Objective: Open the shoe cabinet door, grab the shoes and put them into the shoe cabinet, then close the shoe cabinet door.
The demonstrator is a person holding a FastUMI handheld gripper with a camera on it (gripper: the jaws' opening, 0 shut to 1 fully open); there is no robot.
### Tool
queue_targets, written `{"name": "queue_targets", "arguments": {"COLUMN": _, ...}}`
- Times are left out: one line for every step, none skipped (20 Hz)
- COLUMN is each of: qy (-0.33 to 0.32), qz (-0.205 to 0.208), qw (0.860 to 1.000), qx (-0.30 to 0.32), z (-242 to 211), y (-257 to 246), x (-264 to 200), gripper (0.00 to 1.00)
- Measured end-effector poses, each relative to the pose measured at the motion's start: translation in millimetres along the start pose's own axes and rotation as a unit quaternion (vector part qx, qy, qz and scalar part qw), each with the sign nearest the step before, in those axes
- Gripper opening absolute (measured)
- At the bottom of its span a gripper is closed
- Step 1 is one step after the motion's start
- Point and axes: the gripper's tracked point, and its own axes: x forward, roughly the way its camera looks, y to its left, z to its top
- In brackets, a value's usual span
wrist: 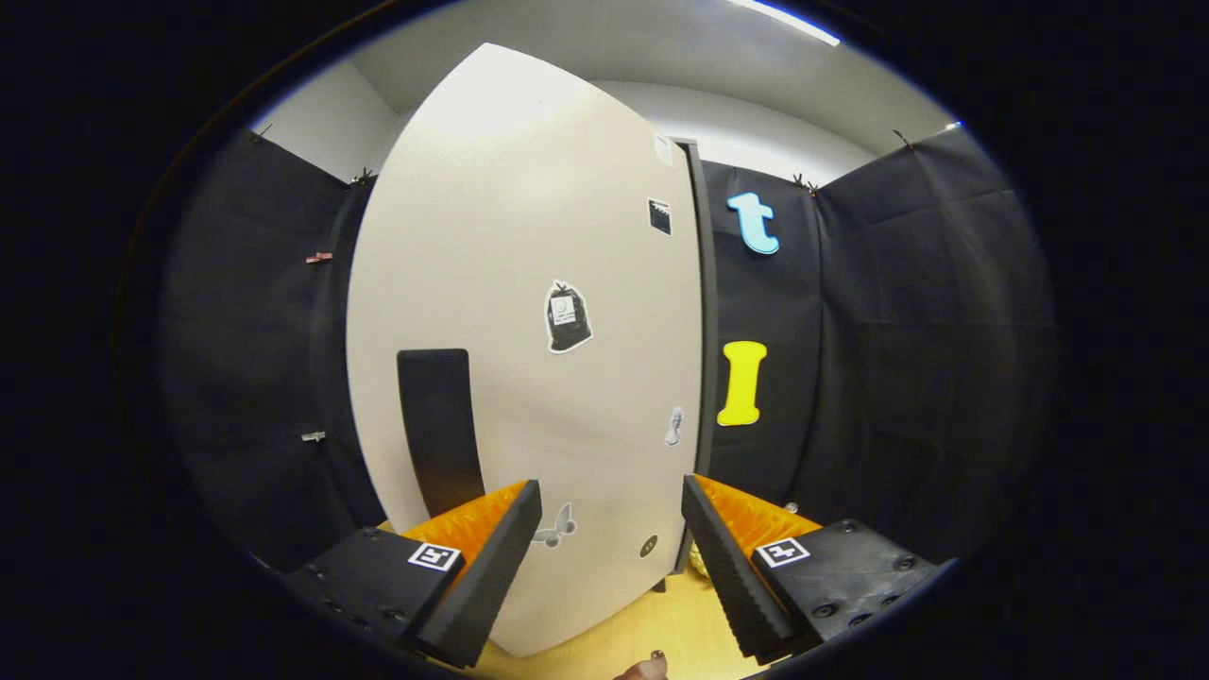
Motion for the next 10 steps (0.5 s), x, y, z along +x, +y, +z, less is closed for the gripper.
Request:
{"name": "queue_targets", "arguments": {"qy": 0.002, "qz": 0.004, "qw": 1.000, "qx": -0.003, "z": -2, "y": 0, "x": 1, "gripper": 0.98}}
{"name": "queue_targets", "arguments": {"qy": 0.002, "qz": 0.009, "qw": 1.000, "qx": -0.006, "z": -1, "y": 9, "x": 2, "gripper": 0.98}}
{"name": "queue_targets", "arguments": {"qy": 0.003, "qz": 0.012, "qw": 1.000, "qx": -0.007, "z": -1, "y": 16, "x": 3, "gripper": 0.98}}
{"name": "queue_targets", "arguments": {"qy": 0.002, "qz": 0.015, "qw": 1.000, "qx": -0.008, "z": -1, "y": 22, "x": 2, "gripper": 0.98}}
{"name": "queue_targets", "arguments": {"qy": 0.003, "qz": 0.018, "qw": 1.000, "qx": -0.009, "z": -2, "y": 21, "x": -3, "gripper": 0.98}}
{"name": "queue_targets", "arguments": {"qy": 0.004, "qz": 0.018, "qw": 1.000, "qx": -0.009, "z": -2, "y": 20, "x": -8, "gripper": 0.98}}
{"name": "queue_targets", "arguments": {"qy": 0.005, "qz": 0.018, "qw": 1.000, "qx": -0.008, "z": -2, "y": 20, "x": -10, "gripper": 0.98}}
{"name": "queue_targets", "arguments": {"qy": 0.004, "qz": 0.018, "qw": 1.000, "qx": -0.008, "z": -1, "y": 20, "x": -12, "gripper": 0.98}}
{"name": "queue_targets", "arguments": {"qy": 0.004, "qz": 0.017, "qw": 1.000, "qx": -0.007, "z": 0, "y": 20, "x": -13, "gripper": 0.98}}
{"name": "queue_targets", "arguments": {"qy": 0.003, "qz": 0.015, "qw": 1.000, "qx": -0.007, "z": 0, "y": 19, "x": -15, "gripper": 0.98}}
